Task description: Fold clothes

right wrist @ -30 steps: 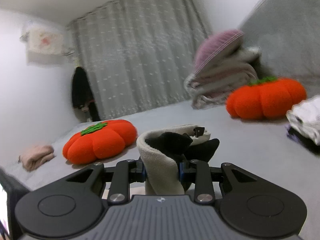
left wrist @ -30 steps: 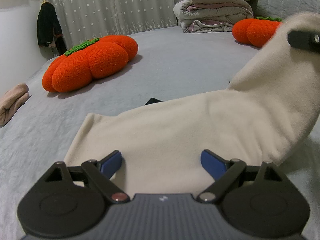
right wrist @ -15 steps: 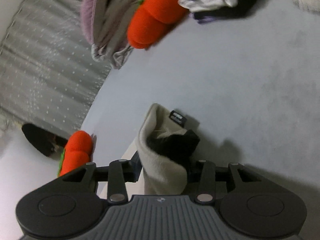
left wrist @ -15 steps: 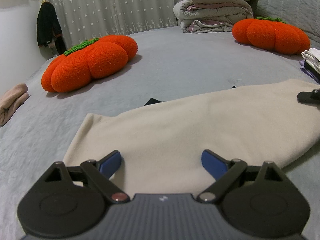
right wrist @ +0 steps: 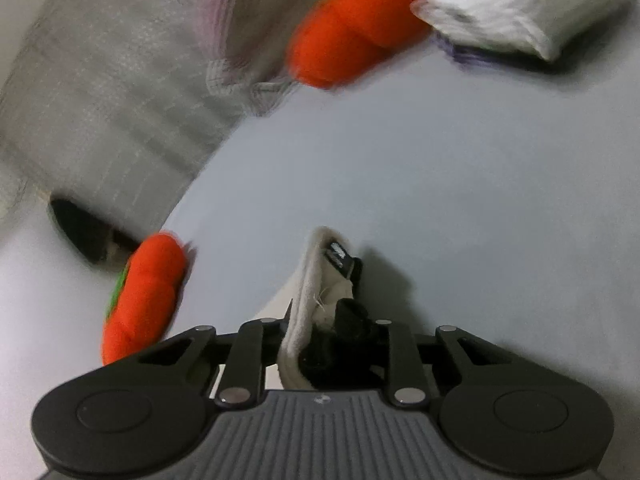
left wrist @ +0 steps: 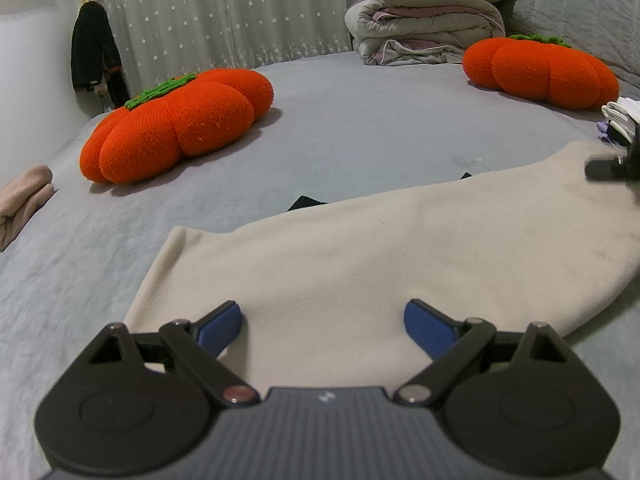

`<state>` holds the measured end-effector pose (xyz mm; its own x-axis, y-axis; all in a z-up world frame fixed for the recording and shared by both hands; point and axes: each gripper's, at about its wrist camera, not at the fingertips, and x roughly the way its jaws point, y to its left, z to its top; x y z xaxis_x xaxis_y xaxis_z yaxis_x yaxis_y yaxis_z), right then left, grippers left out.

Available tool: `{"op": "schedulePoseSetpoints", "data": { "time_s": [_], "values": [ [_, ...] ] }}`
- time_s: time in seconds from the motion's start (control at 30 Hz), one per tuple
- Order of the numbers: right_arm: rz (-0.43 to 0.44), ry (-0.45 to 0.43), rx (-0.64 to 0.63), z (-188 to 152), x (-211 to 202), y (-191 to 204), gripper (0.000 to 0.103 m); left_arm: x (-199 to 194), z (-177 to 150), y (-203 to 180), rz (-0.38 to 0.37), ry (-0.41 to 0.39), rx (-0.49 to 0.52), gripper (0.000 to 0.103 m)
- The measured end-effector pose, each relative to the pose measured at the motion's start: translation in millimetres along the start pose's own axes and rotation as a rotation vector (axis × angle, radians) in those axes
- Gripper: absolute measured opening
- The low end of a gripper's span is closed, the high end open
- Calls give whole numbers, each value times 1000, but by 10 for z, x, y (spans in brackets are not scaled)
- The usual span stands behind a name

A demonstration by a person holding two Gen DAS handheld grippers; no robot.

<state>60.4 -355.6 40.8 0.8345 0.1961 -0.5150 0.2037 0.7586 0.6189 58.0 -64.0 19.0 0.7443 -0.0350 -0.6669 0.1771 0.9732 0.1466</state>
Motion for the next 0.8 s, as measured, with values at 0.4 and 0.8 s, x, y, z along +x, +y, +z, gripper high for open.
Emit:
{"op": "schedulePoseSetpoints", "data": {
  "time_s": [0.4, 0.8],
  "values": [
    [-24, -121, -674, -414, -243, 969, 22, 4, 25, 18, -11, 7, -5, 94],
    [87, -151, -515, -250, -391, 920, 21, 12, 93, 3, -13, -15, 23, 93]
  ]
}}
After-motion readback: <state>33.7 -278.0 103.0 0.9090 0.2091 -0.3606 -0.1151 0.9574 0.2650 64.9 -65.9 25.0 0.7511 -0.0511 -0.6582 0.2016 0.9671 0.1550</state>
